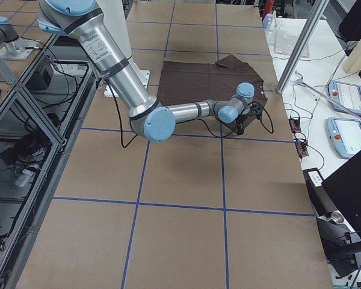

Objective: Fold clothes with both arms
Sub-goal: 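Move the right gripper over the sleeve nearest it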

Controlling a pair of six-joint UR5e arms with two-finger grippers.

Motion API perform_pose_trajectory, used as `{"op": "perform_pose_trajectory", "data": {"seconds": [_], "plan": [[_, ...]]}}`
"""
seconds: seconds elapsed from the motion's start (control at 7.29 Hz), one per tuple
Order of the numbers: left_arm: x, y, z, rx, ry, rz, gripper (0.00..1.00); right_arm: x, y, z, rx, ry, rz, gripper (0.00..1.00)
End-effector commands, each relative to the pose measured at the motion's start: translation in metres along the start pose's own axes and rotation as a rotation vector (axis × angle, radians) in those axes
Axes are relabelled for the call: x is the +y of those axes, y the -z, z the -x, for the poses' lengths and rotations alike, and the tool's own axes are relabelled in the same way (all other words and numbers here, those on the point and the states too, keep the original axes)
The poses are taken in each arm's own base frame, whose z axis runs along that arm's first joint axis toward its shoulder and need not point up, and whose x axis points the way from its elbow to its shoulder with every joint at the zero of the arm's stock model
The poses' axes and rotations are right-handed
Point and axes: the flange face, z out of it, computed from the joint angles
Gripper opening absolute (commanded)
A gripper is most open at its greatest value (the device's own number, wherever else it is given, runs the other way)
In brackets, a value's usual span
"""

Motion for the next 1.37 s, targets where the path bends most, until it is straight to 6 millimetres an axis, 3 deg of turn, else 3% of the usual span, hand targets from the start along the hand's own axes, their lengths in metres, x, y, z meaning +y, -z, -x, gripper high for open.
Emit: {"op": "perform_pose_trajectory", "data": {"seconds": [0.0,0.27,0.41,0.55,0.82,0.96,1.23], "plan": [[-0.006,0.000,-0.001,0.001,-0.002,-0.002,1.00,0.003,-0.004,-0.001,0.003,0.000,0.006,0.88],[-0.012,0.005,-0.006,0.000,-0.010,-0.011,1.00,0.003,-0.008,-0.005,0.011,-0.006,0.013,0.88],[-0.013,0.005,-0.006,0.000,-0.010,-0.011,1.00,0.003,-0.008,-0.005,0.010,-0.006,0.014,0.82],[-0.013,0.006,-0.007,0.001,-0.012,-0.014,1.00,0.003,-0.008,-0.005,0.010,-0.008,0.014,0.62],[-0.016,0.008,-0.008,0.000,-0.014,-0.016,1.00,0.002,-0.007,-0.002,0.006,0.001,0.015,0.11],[-0.016,0.006,-0.007,-0.001,-0.011,-0.013,1.00,0.002,-0.006,0.000,0.003,0.012,0.014,0.00],[-0.016,0.005,-0.006,-0.001,-0.007,-0.010,1.00,-0.002,0.002,0.012,-0.013,0.022,0.005,0.00]]}}
